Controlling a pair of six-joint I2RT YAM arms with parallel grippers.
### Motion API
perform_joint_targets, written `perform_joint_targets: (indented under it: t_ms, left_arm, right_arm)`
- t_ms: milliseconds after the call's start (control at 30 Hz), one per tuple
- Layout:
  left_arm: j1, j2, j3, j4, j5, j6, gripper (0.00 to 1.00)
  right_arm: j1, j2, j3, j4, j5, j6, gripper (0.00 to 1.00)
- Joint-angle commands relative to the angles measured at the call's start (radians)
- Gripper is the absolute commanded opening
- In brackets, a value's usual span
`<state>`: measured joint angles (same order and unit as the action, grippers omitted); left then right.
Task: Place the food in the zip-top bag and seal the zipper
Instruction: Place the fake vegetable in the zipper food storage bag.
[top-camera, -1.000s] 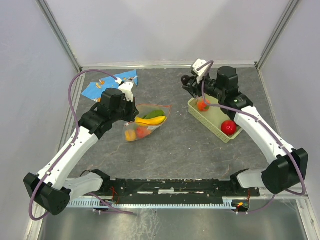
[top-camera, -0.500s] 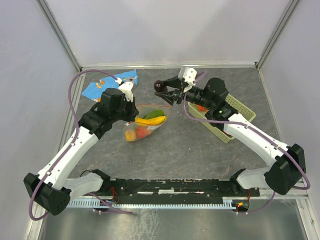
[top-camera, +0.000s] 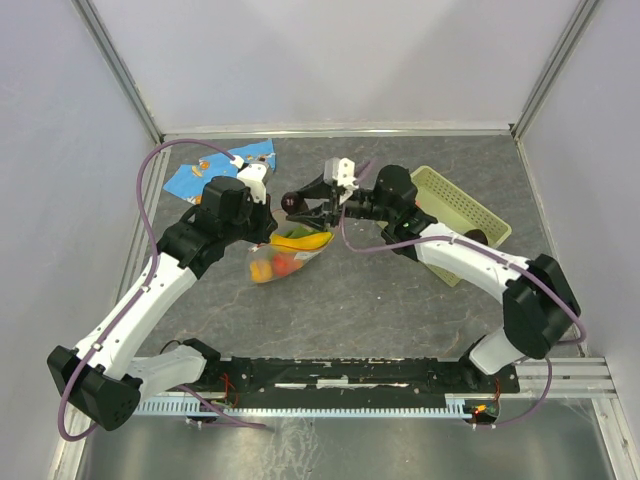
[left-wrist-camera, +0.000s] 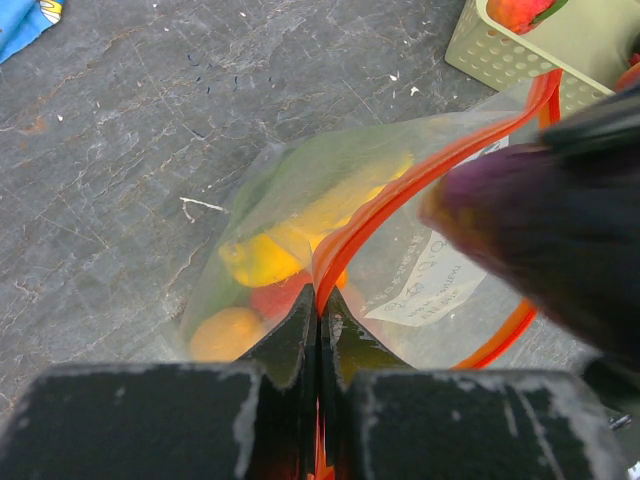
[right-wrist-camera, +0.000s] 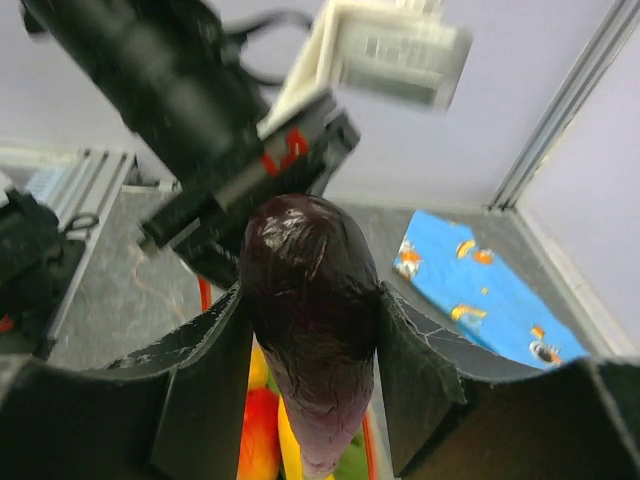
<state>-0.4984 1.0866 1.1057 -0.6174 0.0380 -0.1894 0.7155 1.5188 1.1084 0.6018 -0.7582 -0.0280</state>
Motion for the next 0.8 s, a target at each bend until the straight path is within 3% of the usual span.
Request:
perform_joint_targets:
  t_ms: [0, 167, 267, 533, 767]
  left_arm:
    - [0.009, -0.004, 0.003, 0.056, 0.028, 0.042, 0.03]
    - [0.01, -0.003, 0.003, 0.057, 0.028, 0.042, 0.03]
    - [0.009, -0.003, 0.004, 0.058, 0.028, 0.041, 0.03]
    - [0.01, -0.001, 0.003, 0.057, 0.03, 0.041, 0.03]
    - [0.013, -0.004, 0.003, 0.058, 0.029, 0.041, 0.03]
  right_arm:
    - [0.004, 0.033, 0.025, -0.109, -0.086, -0.154, 0.42]
    - [0.015, 0.056, 0.123, -0.512, -0.026, -0.431, 0.44]
    - [0.026, 0.067, 0.155, -0.644, -0.002, -0.538, 0.48]
    - [0.081, 0.097, 0.223, -0.817, 0.038, -0.672, 0.63]
    - [0.094, 0.086, 0.264, -0.875, 0.086, -0.662, 0.74]
